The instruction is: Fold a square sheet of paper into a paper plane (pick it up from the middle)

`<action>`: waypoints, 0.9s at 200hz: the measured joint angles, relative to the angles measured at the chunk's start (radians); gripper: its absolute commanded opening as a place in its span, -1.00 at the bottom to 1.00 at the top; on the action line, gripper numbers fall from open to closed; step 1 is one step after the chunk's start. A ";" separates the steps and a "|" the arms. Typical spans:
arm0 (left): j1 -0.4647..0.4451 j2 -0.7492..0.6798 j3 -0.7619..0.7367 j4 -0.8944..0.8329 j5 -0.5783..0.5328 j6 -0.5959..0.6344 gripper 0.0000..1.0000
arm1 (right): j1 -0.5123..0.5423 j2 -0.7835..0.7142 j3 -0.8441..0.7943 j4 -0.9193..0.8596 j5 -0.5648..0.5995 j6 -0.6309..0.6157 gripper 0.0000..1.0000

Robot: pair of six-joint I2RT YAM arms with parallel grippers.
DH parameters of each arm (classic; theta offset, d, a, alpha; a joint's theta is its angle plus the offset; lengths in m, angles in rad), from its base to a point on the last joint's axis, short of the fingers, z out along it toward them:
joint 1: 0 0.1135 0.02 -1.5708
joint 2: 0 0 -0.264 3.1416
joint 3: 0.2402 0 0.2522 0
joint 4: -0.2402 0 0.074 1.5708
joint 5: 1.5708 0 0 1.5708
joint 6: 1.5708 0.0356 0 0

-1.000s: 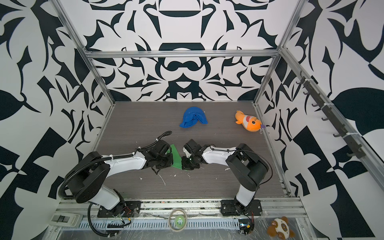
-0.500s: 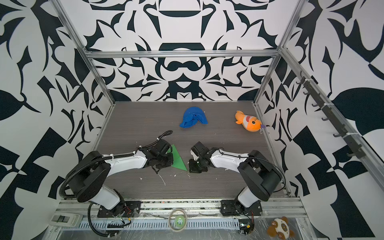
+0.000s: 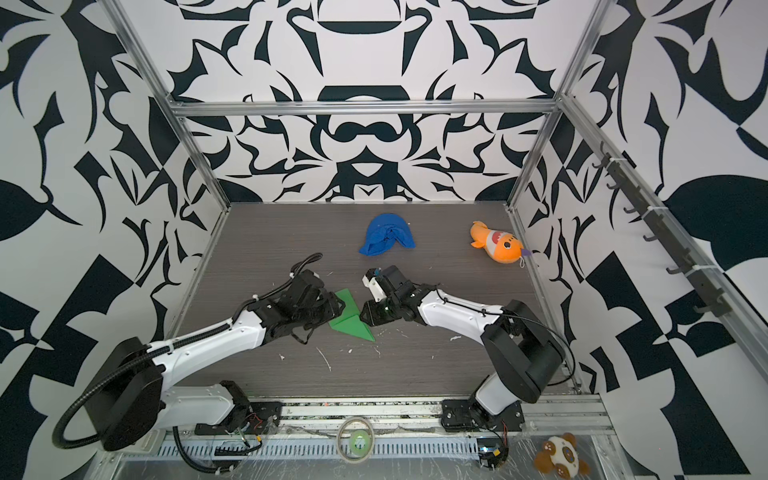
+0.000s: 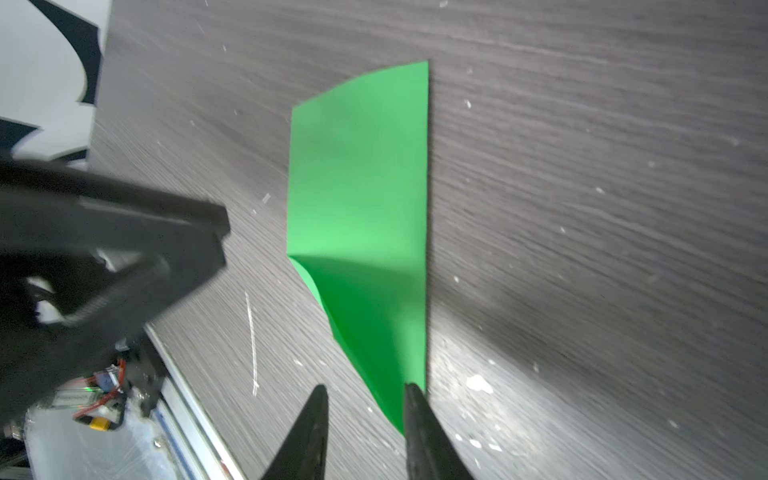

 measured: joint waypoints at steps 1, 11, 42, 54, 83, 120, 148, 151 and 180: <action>0.000 -0.003 -0.005 0.001 0.000 -0.001 0.37 | 0.000 0.000 0.000 0.000 -0.001 0.000 -0.03; 0.001 -0.038 -0.060 0.015 -0.007 -0.029 0.46 | 0.000 0.005 0.000 0.006 -0.007 -0.037 0.00; 0.005 -0.119 -0.186 0.071 -0.015 -0.094 0.68 | 0.000 0.024 0.000 0.029 -0.048 -0.153 -0.04; 0.006 -0.140 -0.214 0.098 -0.017 -0.107 0.77 | 0.000 0.042 0.004 0.038 -0.064 -0.183 -0.13; 0.006 -0.157 -0.236 0.148 -0.014 -0.116 0.91 | -0.003 0.111 0.023 0.063 -0.112 -0.247 -0.49; 0.006 -0.143 -0.237 0.200 -0.003 -0.103 0.99 | -0.024 0.157 0.025 0.116 -0.193 -0.246 -0.79; 0.006 -0.112 -0.239 0.250 0.016 -0.091 0.99 | -0.066 0.171 0.023 0.186 -0.249 -0.207 -0.89; 0.006 -0.108 -0.239 0.257 0.019 -0.089 0.99 | -0.071 0.173 0.022 0.194 -0.256 -0.200 -0.90; 0.006 -0.055 -0.240 0.334 0.053 -0.071 0.92 | -0.113 0.195 0.009 0.272 -0.310 -0.140 -0.92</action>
